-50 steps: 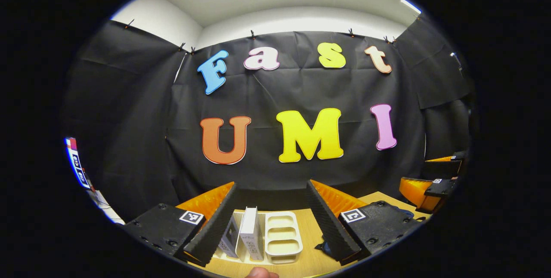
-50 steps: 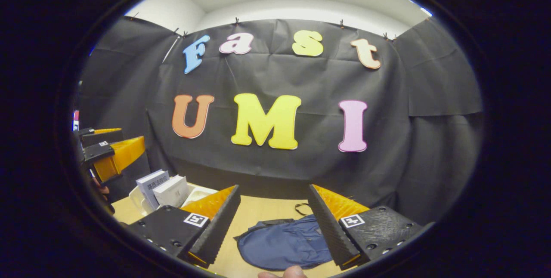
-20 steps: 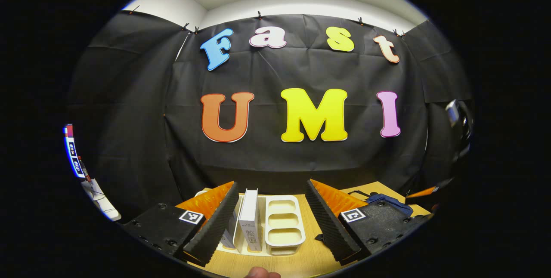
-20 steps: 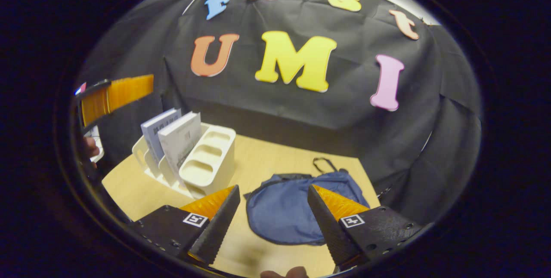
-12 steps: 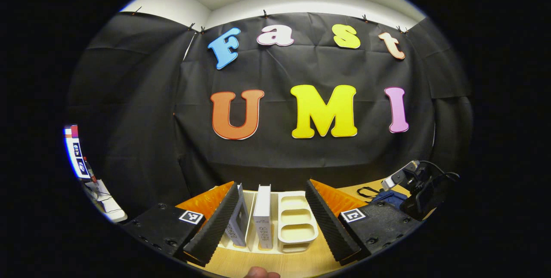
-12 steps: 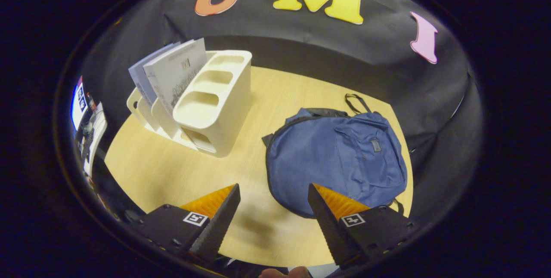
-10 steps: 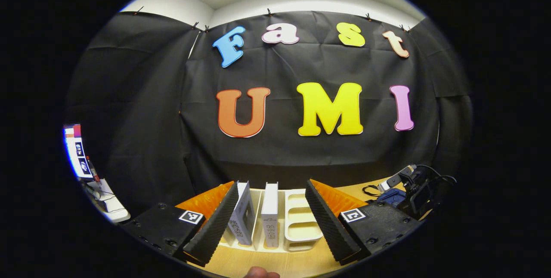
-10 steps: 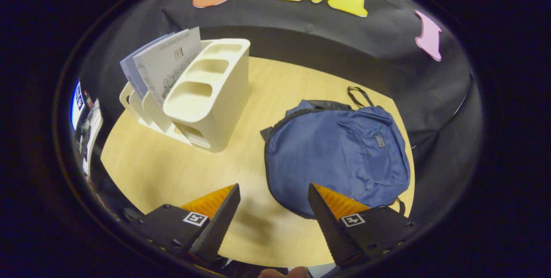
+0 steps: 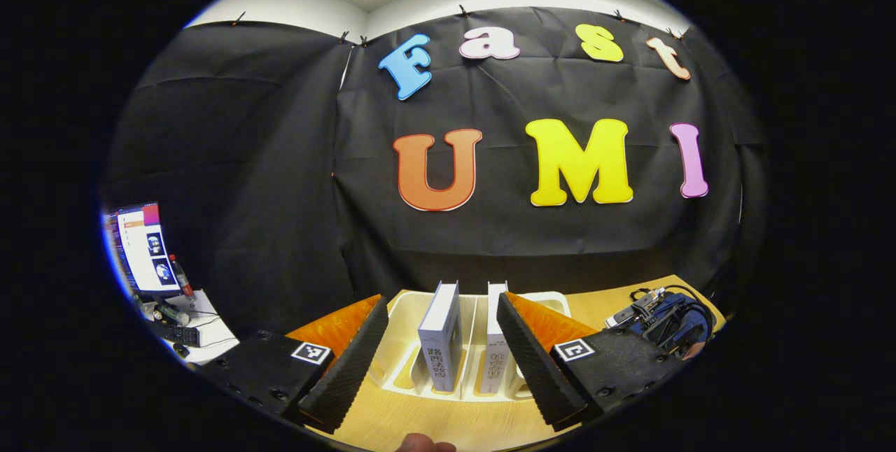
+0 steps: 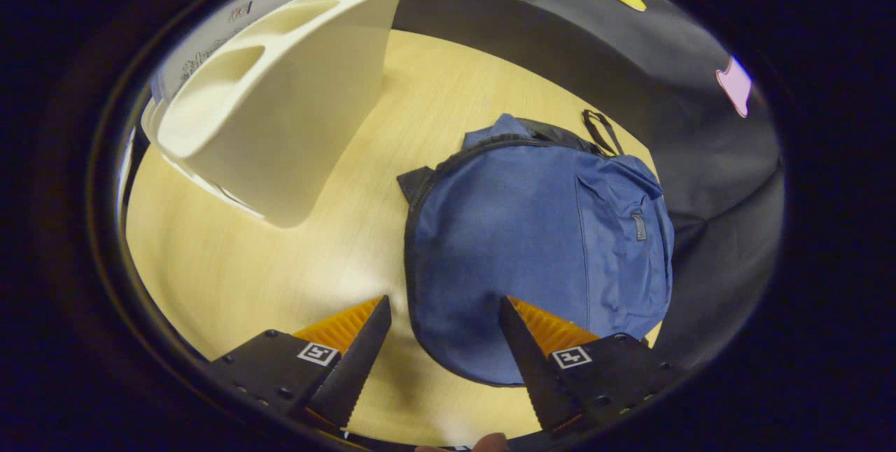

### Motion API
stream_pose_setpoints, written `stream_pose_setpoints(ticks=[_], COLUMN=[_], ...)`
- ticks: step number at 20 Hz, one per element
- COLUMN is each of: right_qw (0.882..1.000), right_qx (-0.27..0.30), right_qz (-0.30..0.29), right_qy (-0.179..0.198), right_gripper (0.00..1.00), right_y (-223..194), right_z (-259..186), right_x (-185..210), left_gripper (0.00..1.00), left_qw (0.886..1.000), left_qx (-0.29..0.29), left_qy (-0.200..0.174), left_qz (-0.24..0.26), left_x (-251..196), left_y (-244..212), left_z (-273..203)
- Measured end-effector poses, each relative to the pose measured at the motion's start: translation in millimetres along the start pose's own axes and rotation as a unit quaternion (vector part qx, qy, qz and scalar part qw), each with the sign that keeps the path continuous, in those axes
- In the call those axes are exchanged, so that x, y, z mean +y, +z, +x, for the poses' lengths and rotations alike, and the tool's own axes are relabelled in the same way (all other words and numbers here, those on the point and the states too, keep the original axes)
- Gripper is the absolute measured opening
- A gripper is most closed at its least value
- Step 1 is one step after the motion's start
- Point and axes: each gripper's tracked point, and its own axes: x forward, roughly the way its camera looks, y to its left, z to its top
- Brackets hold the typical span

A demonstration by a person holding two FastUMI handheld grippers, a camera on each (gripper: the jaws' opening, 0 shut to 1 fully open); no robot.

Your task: Open the schoolbag, grab two books from the bookshelf and put them into the schoolbag.

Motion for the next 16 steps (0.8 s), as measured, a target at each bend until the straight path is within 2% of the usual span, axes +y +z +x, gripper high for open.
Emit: stream_pose_setpoints(ticks=[1,5,6,7,11,12,14,16], right_qw=[1.000,1.000,1.000,1.000,0.999,1.000,1.000,0.999], right_qx=[0.004,0.015,0.016,0.017,0.016,0.012,0.011,0.012], right_qz=[-0.002,-0.004,0.001,0.005,0.014,0.016,0.015,0.016], right_qy=[-0.009,-0.020,-0.020,-0.024,-0.025,-0.021,0.000,0.027], right_gripper=[0.95,0.82,0.85,0.80,0.41,0.19,0.04,0.00], right_y=[-0.5,-2.6,-1.7,-1.0,1.7,3.6,2.5,1.5], right_z=[3.4,16.2,17.8,19.3,17.5,14.7,11.6,10.2], right_x=[-0.8,-3.5,-3.6,-6.4,-12.8,-14.7,-15.5,-17.7], left_gripper=[1.00,1.00,1.00,1.00,1.00,1.00,1.00,1.00], left_qw=[1.000,1.000,1.000,1.000,1.000,1.000,1.000,0.999], left_qx=[0.003,0.010,0.011,0.013,0.018,0.018,0.020,0.025], left_qy=[0.004,0.008,0.007,0.005,-0.002,-0.005,-0.011,-0.018], left_qz=[-0.001,-0.002,-0.003,-0.003,-0.009,-0.010,-0.015,-0.019], left_x=[1.4,0.6,0.1,-2.0,-5.3,-5.3,-9.4,-17.7], left_y=[-1.1,-3.2,-4.0,-5.2,-10.7,-11.5,-13.0,-13.4], left_z=[0.0,4.5,4.9,5.4,8.0,8.2,9.5,12.9])
